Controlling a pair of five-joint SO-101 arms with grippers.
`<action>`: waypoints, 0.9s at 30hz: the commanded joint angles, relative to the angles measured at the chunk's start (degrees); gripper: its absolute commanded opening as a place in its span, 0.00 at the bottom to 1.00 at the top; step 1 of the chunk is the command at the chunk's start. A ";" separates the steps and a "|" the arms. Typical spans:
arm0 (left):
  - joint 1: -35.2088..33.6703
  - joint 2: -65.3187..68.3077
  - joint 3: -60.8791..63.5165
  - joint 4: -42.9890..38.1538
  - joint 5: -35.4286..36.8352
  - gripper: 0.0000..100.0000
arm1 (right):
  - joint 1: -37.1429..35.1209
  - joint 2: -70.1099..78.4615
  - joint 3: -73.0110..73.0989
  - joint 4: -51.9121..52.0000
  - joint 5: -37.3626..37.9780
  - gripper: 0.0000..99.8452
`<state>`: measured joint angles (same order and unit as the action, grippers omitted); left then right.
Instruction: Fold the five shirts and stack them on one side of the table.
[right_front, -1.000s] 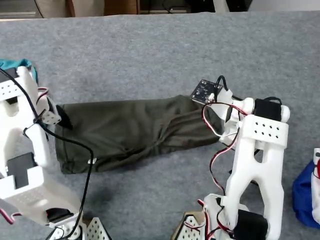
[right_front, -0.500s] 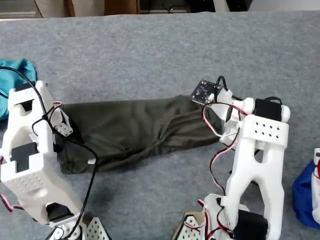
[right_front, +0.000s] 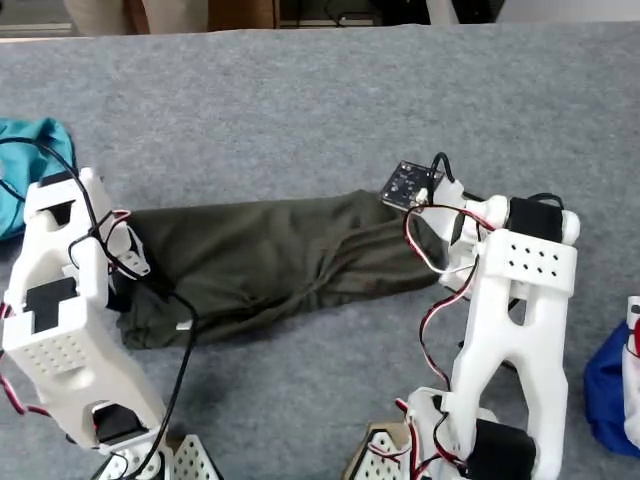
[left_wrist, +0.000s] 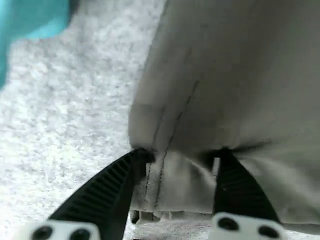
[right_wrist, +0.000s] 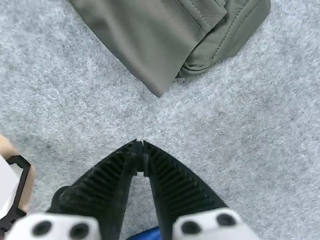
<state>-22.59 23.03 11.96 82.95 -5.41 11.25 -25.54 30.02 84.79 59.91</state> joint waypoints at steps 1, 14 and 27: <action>0.00 0.57 0.44 -0.70 0.26 0.11 | 0.92 -0.84 -3.38 -0.18 0.79 0.01; -2.20 0.04 -9.32 6.86 0.18 0.02 | 2.77 -4.00 -3.21 0.00 0.79 0.01; 4.75 -3.21 -32.70 17.93 0.62 0.02 | 4.88 -7.34 2.15 0.97 4.04 0.01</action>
<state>-21.89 24.00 -19.25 100.09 -5.49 15.47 -31.08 31.69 85.49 63.60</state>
